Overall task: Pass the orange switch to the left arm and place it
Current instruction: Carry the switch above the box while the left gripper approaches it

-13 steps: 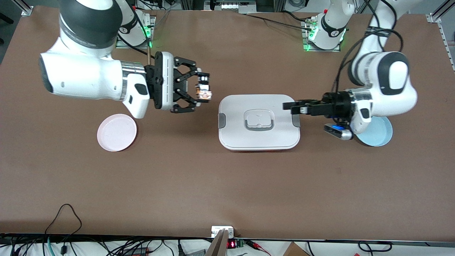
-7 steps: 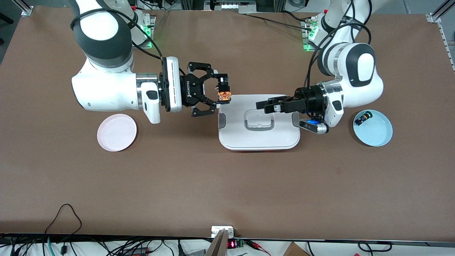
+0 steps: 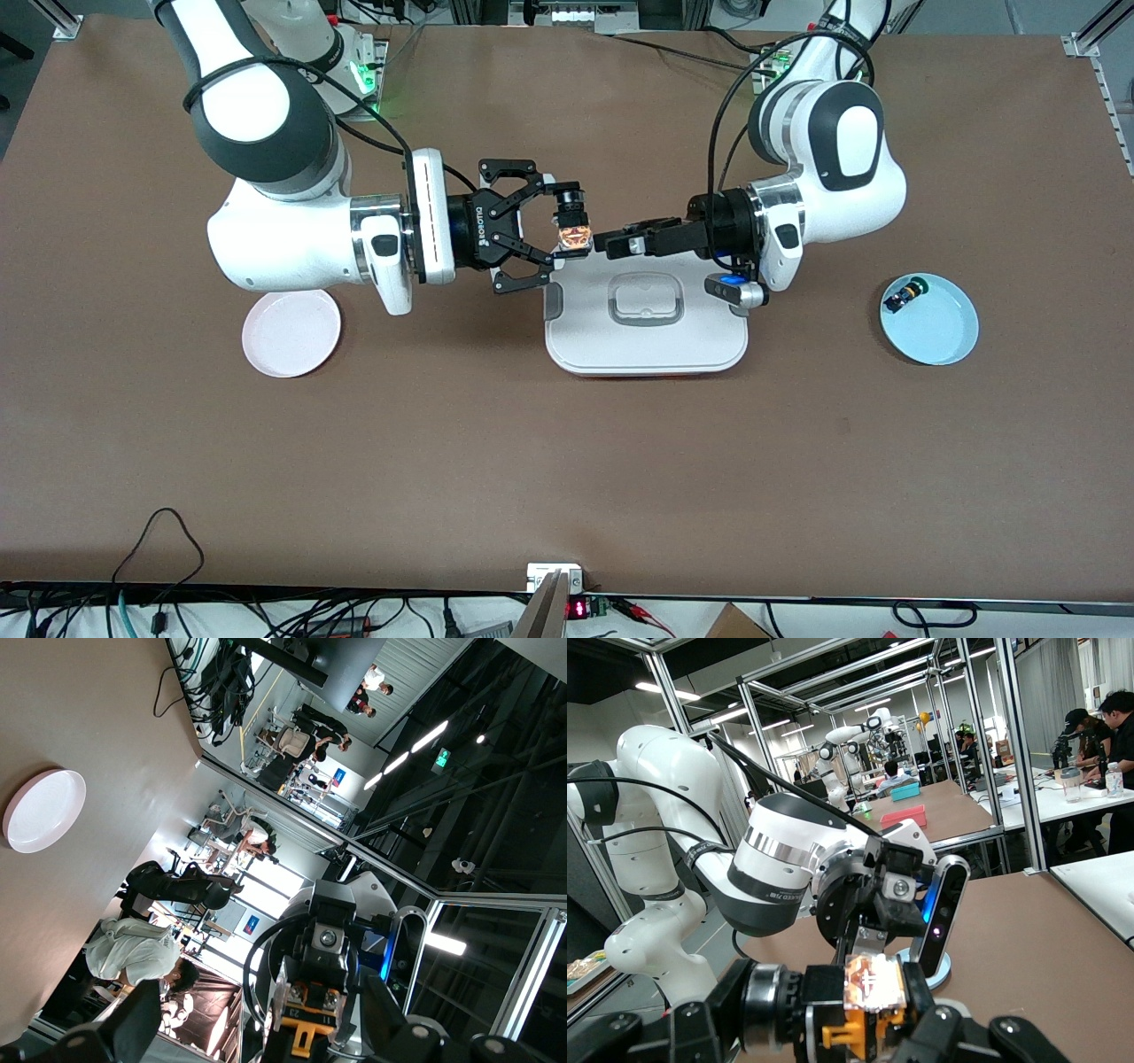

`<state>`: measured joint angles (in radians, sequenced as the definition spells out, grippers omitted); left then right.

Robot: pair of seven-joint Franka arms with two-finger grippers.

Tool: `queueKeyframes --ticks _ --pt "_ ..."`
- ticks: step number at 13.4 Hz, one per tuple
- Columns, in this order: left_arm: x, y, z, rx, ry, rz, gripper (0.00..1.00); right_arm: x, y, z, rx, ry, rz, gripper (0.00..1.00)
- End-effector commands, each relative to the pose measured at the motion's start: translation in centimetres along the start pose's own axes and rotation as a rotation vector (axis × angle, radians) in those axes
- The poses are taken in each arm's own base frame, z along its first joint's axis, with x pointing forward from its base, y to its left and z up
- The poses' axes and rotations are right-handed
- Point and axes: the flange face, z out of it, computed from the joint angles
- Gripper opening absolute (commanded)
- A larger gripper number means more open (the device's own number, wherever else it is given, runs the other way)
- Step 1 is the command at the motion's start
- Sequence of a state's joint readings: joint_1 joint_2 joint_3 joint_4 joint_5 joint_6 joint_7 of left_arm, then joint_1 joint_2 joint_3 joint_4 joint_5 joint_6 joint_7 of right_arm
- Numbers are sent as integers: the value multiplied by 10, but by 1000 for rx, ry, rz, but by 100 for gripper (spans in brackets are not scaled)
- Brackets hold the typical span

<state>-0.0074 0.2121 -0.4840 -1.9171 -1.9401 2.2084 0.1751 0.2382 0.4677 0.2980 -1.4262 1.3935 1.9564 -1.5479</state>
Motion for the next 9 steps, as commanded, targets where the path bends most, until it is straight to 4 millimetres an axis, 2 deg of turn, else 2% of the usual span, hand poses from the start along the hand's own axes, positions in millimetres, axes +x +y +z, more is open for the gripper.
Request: queueKeyframes --ticks 1,3,7,9 --pt "-15 6 -3 -16 20 29 100 -2 -1 5 1 29 -9 24" --pt "-20 13 -3 -22 19 46 100 -5 0 9 6 27 -10 24" --pt "-36 4 15 0 40 47 99 -11 5 7 -35 39 12 24" --pt "-37 4 17 -18 60 64 93 -12 8 8 -71 36 13 24"
